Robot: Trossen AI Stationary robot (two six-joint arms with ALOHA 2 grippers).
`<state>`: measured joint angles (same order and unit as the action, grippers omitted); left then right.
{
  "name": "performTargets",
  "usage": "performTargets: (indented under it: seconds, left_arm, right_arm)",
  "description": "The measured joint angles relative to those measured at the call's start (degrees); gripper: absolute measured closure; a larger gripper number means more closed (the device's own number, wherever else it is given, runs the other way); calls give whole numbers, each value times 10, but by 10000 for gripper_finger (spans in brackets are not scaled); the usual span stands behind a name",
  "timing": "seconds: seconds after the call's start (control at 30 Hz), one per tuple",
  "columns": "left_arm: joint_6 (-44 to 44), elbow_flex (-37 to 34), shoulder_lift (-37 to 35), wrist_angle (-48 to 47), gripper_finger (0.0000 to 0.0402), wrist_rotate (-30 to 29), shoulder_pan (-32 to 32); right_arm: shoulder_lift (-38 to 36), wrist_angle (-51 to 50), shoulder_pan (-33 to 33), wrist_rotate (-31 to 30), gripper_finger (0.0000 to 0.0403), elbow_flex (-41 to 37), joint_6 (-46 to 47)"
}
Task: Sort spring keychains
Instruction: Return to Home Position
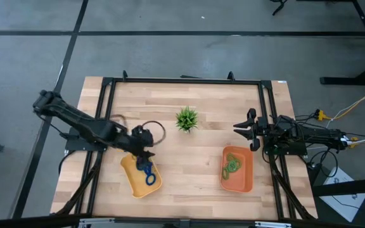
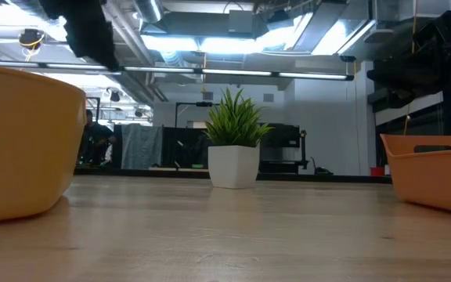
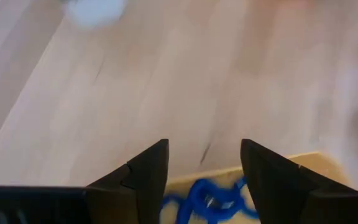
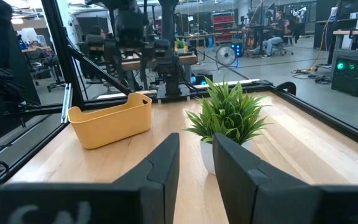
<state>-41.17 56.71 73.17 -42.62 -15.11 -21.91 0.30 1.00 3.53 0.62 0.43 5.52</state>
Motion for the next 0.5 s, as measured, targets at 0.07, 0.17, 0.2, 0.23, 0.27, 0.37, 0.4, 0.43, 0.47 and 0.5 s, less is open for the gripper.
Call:
performTargets:
  seconds: [0.07, 0.17, 0.2, 0.23, 0.27, 0.37, 0.4, 0.43, 0.47, 0.5]
  left_arm:
    - [51, -55, -56, 82, 208, 0, 0]
    - [120, -163, -148, 223, 208, 11, 0]
    - [139, -202, -178, 271, 208, 12, 0]
    - [156, -240, -207, 316, 208, 12, 0]
    - [170, -277, -236, 355, 208, 13, 2]
    - [211, -378, -318, 475, 208, 25, 16]
    - [223, -408, -343, 511, 208, 35, 22]
    - [235, -435, -366, 544, 208, 46, 29]
    - [247, -463, -391, 574, 208, 59, 37]
    - [258, -486, -412, 604, 208, 71, 45]
  right_arm:
    - [0, 0, 0, 0, 305, 0, 0]
    - [0, 0, 0, 0, 305, 0, 0]
    - [0, 0, 0, 0, 305, 0, 0]
    - [0, 0, 0, 0, 305, 0, 0]
    - [0, 0, 0, 0, 305, 0, 0]
    - [0, 0, 0, 0, 305, 0, 0]
    - [0, 0, 0, 0, 305, 0, 0]
    - [0, 0, 0, 0, 305, 0, 0]
    - [0, 0, 0, 0, 305, 0, 0]
    - [0, 0, 0, 0, 305, 0, 0]
